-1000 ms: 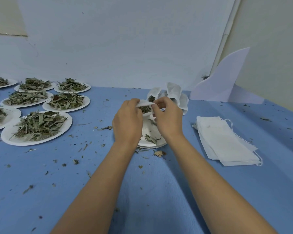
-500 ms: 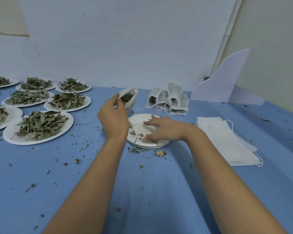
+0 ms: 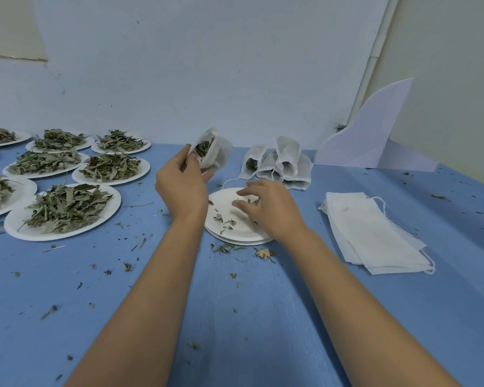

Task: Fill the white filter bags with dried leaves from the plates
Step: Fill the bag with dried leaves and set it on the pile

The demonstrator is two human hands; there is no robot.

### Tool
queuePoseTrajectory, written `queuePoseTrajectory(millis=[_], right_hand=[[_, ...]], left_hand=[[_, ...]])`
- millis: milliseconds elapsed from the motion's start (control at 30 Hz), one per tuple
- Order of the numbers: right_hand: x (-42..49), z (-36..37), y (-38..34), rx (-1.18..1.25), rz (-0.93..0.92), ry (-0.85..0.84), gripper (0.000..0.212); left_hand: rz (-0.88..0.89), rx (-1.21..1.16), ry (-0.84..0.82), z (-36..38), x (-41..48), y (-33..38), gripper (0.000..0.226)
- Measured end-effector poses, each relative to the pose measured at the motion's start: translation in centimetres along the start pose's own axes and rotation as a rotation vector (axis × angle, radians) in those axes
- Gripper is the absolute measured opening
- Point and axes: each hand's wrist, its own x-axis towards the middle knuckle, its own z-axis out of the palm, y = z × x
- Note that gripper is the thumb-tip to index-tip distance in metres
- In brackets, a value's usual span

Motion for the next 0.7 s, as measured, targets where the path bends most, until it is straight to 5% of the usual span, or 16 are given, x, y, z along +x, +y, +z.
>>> queuePoseTrajectory(millis=[200,400,700], right_hand=[[1.7,1.5,-3.1,0.107,-0.006,-0.067,0.044],[3.1,2.0,-5.3,0.048,-0.079,-0.336,0.027],[0.7,0.5,-2.4,-0.137,-0.086,-0.260,0.025]], left_hand=[[-0.043,-0.089,-0.022,0.3,0.0,0.4,0.027],[0.024,-0.120,0.061,-0.2,0.7,0.6,0.028],[0.030,-0.119,0.105,-0.6,0.9,0.4,0.029]])
